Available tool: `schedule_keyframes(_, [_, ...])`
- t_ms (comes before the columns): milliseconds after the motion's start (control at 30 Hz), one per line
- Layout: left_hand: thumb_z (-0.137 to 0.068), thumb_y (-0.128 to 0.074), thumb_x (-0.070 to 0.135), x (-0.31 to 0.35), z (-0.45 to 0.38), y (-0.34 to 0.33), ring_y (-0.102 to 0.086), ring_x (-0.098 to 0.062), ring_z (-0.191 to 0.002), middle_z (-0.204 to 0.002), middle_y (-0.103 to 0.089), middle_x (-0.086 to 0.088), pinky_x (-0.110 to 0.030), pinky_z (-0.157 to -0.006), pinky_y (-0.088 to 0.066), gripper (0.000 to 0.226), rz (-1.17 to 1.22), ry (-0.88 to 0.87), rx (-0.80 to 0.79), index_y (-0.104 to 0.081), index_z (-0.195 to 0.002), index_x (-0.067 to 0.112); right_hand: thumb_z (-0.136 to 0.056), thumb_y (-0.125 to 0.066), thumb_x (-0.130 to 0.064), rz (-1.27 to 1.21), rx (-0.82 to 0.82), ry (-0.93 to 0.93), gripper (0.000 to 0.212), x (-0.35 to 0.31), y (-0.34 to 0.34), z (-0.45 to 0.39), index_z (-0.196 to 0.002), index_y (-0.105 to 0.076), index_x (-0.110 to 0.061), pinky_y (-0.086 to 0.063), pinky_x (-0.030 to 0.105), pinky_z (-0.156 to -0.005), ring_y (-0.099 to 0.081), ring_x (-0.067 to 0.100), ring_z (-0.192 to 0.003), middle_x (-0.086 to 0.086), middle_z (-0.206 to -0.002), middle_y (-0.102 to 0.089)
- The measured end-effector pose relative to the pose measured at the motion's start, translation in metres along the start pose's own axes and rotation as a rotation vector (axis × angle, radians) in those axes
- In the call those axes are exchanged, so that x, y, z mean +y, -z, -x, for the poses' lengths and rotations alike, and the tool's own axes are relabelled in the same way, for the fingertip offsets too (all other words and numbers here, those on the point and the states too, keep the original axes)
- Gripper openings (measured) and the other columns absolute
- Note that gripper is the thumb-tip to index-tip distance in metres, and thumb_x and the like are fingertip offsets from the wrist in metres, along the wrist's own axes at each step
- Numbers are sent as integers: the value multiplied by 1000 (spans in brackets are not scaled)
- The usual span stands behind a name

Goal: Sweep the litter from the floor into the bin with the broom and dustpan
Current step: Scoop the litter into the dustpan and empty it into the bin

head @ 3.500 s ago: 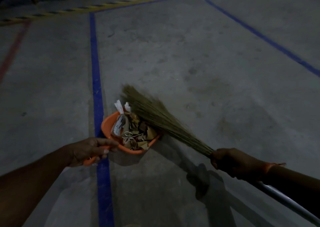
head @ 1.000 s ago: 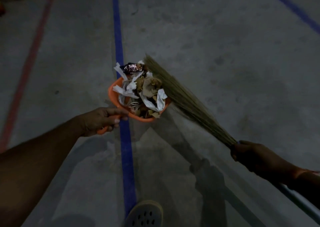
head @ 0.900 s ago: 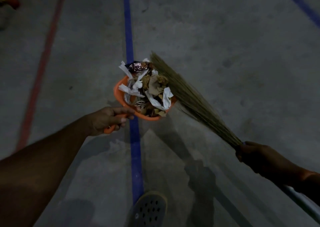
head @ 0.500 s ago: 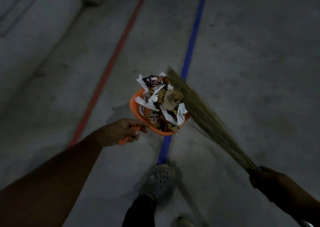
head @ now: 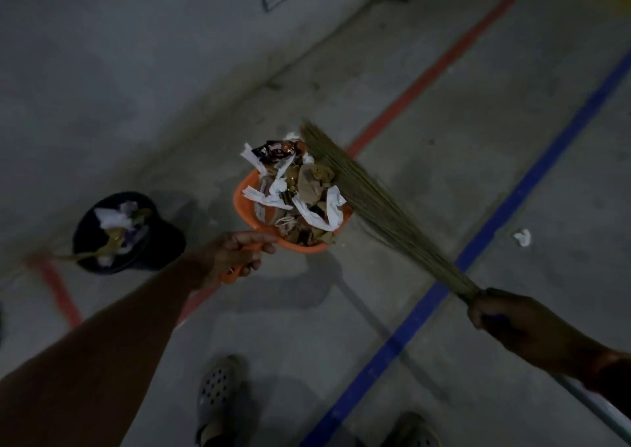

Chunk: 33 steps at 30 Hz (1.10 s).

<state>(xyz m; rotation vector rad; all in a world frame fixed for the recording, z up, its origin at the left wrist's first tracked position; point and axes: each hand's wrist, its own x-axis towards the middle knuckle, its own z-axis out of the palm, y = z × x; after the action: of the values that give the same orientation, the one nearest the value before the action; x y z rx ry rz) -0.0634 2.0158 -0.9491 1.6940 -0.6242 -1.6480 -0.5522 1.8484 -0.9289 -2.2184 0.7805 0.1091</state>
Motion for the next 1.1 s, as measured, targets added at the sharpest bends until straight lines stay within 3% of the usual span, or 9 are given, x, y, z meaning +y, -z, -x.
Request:
schedule_keyframes(100, [-95,-54,-7,-27,38,69,-61,-8,-67,-109,-68,0,-18,-51,-49,39,86,-2,75,-64,-128,13,-87,-59,12,-35,-69,3,40,-58,-14,-64,-84,-59,-27,-39,3,-66,-59,-3,-72,-19,-84,-57])
schedule_keyframes(233, [-93,-61,4,-71,85,156,-52,-15,-66,-101,-67,-6,-19,-42,-31,38,117,7,161,-68,-125,22,-88,-57,10,-51,-169,77,33,-119,-51,-138,-86,-61,-23,-44,10,-76,-61,6,-86,-13,-91,-59])
schedule_keyframes(333, [-99,-53,4,-99,117,207,-45,-17,-61,-88,-60,-13,-19,-44,-28,35,142,30,225,-69,-123,24,-90,-56,8,-39,-224,107,28,-166,-71,-181,-87,-62,-19,-42,8,-66,-60,3,-72,-18,-87,-59])
schedule_keyframes(433, [-98,-55,5,-121,145,246,-45,-22,-68,-99,-62,-14,-23,-49,-30,36,172,16,264,-68,-124,25,-91,-55,6,-35,-280,125,23,-205,-92,-211,-87,-62,-15,-41,10,-54,-57,6,-61,-18,-83,-58])
schedule_keyframes(533, [-89,-67,9,-141,170,275,-45,-30,-82,-115,-59,-19,-30,-58,-32,42,225,-3,281,-66,-128,24,-89,-55,10,-51,-302,141,25,-239,-112,-236,-85,-62,-13,-41,9,-54,-58,3,-64,-17,-83,-58])
schedule_keyframes(600, [-89,-64,4,-153,183,288,-49,-28,-81,-119,-60,-17,-31,-60,-35,42,262,-25,300,-68,-127,24,-88,-54,13,-43,-339,135,26,-257,-124,-250,-83,-62,-11,-41,8,-57,-58,1,-67,-17,-83,-58])
schedule_keyframes(767, [-96,-49,-10,-181,202,310,-60,-15,-77,-120,-65,-8,-25,-54,-48,44,351,-33,369,-65,-128,15,-88,-55,12,-5,-383,170,34,-286,-154,-284,-81,-62,-21,-41,6,-59,-59,-1,-69,-17,-87,-58])
schedule_keyframes(900, [-97,-46,-13,-203,213,330,-62,-12,-72,-115,-67,-7,-21,-52,-50,44,438,5,401,-65,-127,13,-88,-57,7,77,-429,205,23,-302,-178,-314,-85,-62,-15,-43,8,-62,-59,-2,-72,-14,-86,-57])
schedule_keyframes(1100, [-96,-46,-14,-216,212,362,-64,-11,-71,-116,-67,-8,-19,-49,-49,46,471,85,424,-67,-125,15,-86,-59,-7,214,-464,261,31,-313,-209,-356,-83,-56,-38,-43,15,-72,-58,2,-83,-13,-91,-59])
